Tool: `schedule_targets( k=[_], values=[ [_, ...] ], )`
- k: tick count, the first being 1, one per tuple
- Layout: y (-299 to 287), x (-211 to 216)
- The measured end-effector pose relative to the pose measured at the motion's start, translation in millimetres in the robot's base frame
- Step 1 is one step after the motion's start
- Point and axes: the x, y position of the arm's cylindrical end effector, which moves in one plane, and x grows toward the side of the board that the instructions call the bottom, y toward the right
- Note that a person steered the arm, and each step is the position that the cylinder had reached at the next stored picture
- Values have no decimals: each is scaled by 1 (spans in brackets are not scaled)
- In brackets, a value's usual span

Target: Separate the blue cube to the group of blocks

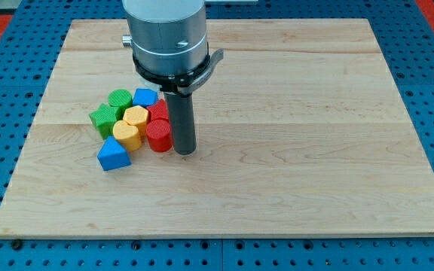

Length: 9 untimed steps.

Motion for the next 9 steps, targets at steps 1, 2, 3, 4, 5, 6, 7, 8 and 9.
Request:
schedule_targets(
  k=[1,2,3,4,5,6,7,8,9],
  values=[
    [0,0],
    [3,22],
    [-47,75],
    [-119,72],
    [-134,40],
    [-107,29],
    [-100,38],
    [-80,27],
    [-69,20]
  ],
)
